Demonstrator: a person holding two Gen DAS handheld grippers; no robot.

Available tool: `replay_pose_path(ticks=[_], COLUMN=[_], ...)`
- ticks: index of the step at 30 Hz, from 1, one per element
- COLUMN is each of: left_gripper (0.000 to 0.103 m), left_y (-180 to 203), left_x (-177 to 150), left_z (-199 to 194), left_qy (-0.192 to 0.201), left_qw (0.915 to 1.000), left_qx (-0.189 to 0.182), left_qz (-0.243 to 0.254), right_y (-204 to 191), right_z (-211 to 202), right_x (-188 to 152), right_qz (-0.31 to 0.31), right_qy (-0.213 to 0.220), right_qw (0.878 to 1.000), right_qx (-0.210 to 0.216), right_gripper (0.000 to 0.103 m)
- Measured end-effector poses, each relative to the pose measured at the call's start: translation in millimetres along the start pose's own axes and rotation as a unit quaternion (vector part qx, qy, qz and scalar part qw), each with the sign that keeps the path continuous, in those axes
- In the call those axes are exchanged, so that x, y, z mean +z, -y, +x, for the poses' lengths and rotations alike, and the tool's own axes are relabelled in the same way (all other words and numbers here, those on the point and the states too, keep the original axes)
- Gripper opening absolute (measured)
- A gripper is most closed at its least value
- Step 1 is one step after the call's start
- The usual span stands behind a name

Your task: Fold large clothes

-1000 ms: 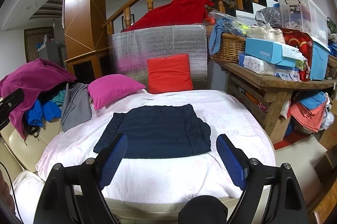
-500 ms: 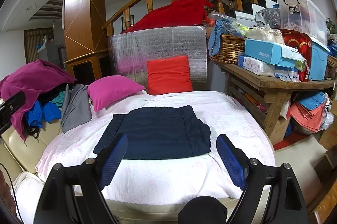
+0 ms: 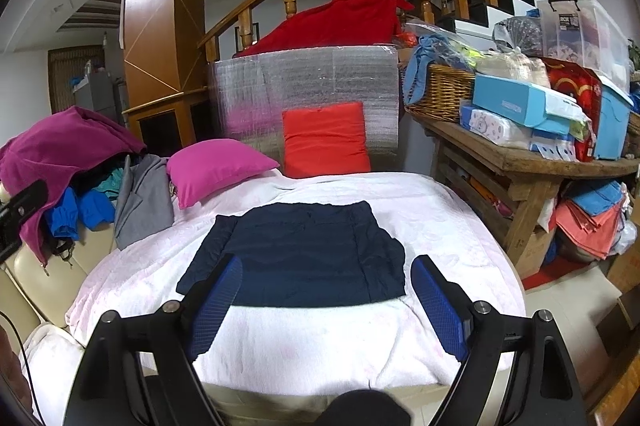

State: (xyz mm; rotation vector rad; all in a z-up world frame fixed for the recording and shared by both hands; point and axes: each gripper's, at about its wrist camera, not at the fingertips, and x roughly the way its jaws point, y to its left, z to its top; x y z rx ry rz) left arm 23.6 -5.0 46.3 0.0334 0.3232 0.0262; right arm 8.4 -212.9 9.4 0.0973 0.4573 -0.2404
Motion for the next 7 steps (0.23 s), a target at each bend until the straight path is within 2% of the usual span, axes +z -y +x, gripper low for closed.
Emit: replay_pose_path(ticks=[4, 7], left_gripper=[0.103, 0.103], left_y=[-5.8, -21.6], left_x=[2.7, 3.4], left_z=[24.1, 60.0], left_qy=[-0.012, -0.029], left_qw=[0.9997, 0.9983], left_qx=[-0.018, -0.016], left_qz=[-0.014, -0.047], right_y=[-0.1, 9.1], right_z=[17.6, 42.8], right_x=[15.8, 26.4], right_qz=[-0.003, 0.0], right_qy=[0.006, 0.009], right_qw=[1.0, 1.0], right_qx=[-0.001, -0.015], right_gripper=[0.089, 0.089])
